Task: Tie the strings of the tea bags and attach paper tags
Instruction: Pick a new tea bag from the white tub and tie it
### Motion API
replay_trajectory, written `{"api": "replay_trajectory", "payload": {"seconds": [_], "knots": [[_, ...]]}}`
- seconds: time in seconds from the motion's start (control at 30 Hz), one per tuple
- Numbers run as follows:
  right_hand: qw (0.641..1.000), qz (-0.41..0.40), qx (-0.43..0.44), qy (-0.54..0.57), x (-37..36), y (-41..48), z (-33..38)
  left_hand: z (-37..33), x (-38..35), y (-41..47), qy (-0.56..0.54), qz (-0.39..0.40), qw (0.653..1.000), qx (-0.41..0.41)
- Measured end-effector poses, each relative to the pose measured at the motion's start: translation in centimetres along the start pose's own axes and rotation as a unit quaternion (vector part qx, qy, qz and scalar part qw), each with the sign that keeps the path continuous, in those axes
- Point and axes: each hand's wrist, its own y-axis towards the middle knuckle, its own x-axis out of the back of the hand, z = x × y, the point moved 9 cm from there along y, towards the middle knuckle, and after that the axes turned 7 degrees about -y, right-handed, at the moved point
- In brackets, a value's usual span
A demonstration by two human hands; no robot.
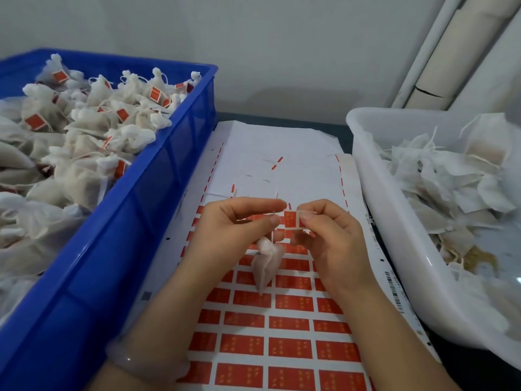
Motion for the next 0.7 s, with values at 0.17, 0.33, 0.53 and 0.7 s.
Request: {"api": "replay_trajectory", "payload": {"seconds": [0.17, 0.33, 0.53, 0.7], "knots": [[0.999, 0.020, 0.017, -0.027, -0.6, -0.1, 0.4, -0.7, -1.0, -0.3, -0.008, 0.049, 0.999, -0.018], [0.999, 0.011, 0.011, -0.031, -0.3, -0.2, 0.6, -0.5, -2.1, -0.6, -0.018, 0.107, 0.994, -0.014], [0.999, 0.001, 0.001, -0.051, 0.2, -0.2, 0.5, -0.4, -2.5, -0.7, -0.025, 0.128, 0.991, -0.018], [0.999, 0.000, -0.011, -0.036, 0.2, -0.1, 0.3, -0.4, -2.5, -0.7, -0.018, 0.127, 0.991, -0.022]]}}
